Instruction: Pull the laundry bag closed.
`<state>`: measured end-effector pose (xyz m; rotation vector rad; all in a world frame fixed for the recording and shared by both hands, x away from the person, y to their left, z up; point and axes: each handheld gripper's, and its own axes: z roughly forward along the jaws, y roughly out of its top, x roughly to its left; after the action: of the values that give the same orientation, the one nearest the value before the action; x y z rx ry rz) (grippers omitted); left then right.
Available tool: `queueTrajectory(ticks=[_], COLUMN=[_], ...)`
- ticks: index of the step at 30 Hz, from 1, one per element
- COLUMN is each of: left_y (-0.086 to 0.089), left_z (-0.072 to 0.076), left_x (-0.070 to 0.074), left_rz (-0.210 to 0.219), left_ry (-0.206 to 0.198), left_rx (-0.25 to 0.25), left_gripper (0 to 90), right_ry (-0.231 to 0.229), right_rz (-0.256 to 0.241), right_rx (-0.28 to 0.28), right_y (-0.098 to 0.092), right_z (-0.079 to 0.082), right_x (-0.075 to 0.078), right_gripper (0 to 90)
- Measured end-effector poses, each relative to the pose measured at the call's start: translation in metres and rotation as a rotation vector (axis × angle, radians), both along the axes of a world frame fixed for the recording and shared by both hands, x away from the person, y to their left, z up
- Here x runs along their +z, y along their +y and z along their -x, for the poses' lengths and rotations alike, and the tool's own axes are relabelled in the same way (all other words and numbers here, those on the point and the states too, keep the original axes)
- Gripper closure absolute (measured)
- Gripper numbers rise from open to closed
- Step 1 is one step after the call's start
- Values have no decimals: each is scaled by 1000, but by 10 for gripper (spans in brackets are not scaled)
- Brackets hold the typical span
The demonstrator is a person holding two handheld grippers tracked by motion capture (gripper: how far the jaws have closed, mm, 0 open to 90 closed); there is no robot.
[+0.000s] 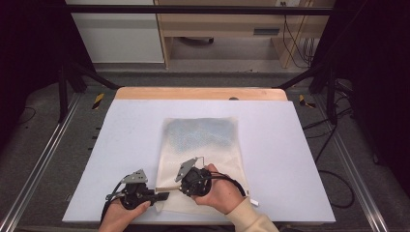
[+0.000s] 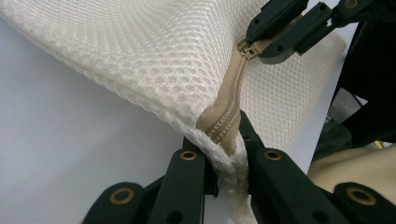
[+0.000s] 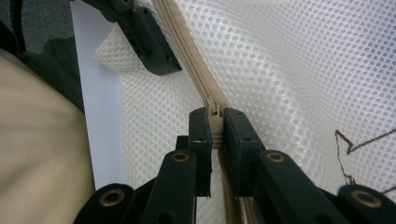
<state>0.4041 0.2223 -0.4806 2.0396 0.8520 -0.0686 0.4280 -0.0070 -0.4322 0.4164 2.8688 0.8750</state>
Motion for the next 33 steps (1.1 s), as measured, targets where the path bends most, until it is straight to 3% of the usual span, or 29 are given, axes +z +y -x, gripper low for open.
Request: queueTrajectory(ticks=[20,33], left_y=[-2,-3], left_z=[1,1], left_x=[-1,-1], left_rz=[2,3], left_ry=[2,3], left_rx=[-7,-16], left_gripper=[842,842], right_ry=[1,3], right_rz=[-15,-39], right_rx=[-43,-60], right_y=[-29,-38], right_z=[1,4], right_x=[-1,-2], right_gripper=[820,820])
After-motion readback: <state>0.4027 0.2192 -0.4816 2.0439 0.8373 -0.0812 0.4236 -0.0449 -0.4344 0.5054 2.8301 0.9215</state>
